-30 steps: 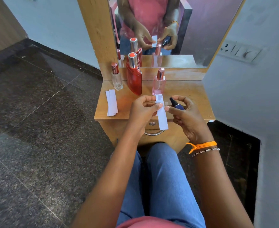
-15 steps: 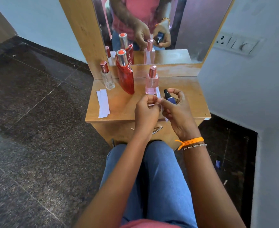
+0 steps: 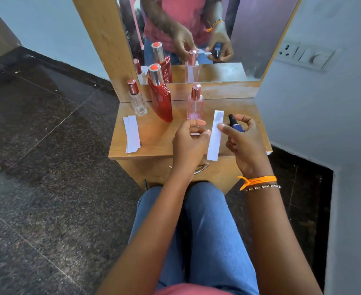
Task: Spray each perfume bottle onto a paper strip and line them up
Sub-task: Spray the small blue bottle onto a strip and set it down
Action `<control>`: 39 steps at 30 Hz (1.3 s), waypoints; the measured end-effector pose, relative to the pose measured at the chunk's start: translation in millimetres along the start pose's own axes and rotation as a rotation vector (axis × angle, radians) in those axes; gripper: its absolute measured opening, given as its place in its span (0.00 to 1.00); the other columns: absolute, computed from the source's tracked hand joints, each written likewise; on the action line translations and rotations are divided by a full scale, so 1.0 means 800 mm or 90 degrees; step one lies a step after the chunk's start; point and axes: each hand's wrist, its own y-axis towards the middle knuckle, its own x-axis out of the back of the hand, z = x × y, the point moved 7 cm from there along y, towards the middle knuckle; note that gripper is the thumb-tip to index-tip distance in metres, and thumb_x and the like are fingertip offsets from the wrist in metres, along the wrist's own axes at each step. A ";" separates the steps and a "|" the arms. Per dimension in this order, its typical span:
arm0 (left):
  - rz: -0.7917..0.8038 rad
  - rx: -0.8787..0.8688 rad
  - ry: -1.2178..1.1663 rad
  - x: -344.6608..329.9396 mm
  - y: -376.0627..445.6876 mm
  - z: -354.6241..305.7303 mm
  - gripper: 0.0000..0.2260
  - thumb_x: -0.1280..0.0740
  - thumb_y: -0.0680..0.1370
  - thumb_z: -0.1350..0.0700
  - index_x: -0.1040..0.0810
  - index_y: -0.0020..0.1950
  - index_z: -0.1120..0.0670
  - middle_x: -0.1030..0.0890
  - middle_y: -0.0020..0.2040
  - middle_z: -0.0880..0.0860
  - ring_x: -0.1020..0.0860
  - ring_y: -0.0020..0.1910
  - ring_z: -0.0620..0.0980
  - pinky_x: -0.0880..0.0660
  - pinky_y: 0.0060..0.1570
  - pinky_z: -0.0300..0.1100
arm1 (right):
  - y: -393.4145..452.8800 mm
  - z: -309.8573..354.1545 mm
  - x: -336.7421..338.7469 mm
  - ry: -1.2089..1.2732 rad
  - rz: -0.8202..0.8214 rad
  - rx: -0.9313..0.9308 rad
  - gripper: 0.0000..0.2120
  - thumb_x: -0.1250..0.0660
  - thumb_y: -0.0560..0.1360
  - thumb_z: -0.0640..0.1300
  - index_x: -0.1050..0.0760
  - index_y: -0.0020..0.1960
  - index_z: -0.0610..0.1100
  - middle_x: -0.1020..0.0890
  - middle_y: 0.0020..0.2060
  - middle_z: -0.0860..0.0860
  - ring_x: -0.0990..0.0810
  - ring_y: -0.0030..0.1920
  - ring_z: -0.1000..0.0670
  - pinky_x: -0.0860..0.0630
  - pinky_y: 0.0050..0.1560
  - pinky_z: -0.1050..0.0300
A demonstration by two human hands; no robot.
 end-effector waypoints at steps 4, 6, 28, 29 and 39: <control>-0.041 -0.108 0.166 0.007 0.007 -0.009 0.11 0.29 0.73 0.60 0.23 0.54 0.52 0.23 0.43 0.47 0.26 0.38 0.40 0.31 0.37 0.27 | 0.018 0.006 0.015 -0.160 -0.084 0.091 0.22 0.28 0.69 0.38 0.33 0.59 0.43 0.24 0.42 0.52 0.26 0.38 0.55 0.28 0.40 0.60; -0.037 -0.152 0.243 0.005 0.011 -0.010 0.13 0.29 0.72 0.60 0.22 0.56 0.53 0.24 0.44 0.48 0.27 0.39 0.44 0.30 0.40 0.32 | 0.025 0.010 0.012 -0.214 -0.091 0.126 0.21 0.28 0.69 0.37 0.33 0.59 0.42 0.27 0.42 0.55 0.26 0.40 0.55 0.27 0.41 0.60; -0.016 -0.199 0.282 0.004 0.015 -0.017 0.02 0.30 0.72 0.62 0.19 0.43 0.56 0.23 0.43 0.49 0.24 0.42 0.47 0.30 0.42 0.36 | 0.050 0.003 -0.022 -0.490 -0.136 0.226 0.21 0.31 0.69 0.35 0.33 0.58 0.42 0.21 0.43 0.47 0.21 0.45 0.45 0.25 0.45 0.51; -0.015 -0.197 0.280 0.005 0.014 -0.017 0.02 0.30 0.72 0.61 0.19 0.43 0.56 0.23 0.43 0.48 0.24 0.42 0.47 0.30 0.41 0.35 | 0.050 0.004 -0.023 -0.492 -0.136 0.224 0.21 0.31 0.69 0.35 0.33 0.59 0.42 0.20 0.44 0.46 0.20 0.45 0.44 0.24 0.46 0.50; -0.015 -0.174 0.246 0.012 0.014 -0.017 0.03 0.30 0.72 0.61 0.19 0.43 0.54 0.23 0.43 0.48 0.23 0.43 0.46 0.27 0.44 0.37 | 0.050 0.001 -0.029 -0.526 -0.137 0.212 0.21 0.32 0.70 0.38 0.35 0.60 0.43 0.19 0.47 0.43 0.20 0.48 0.42 0.25 0.45 0.49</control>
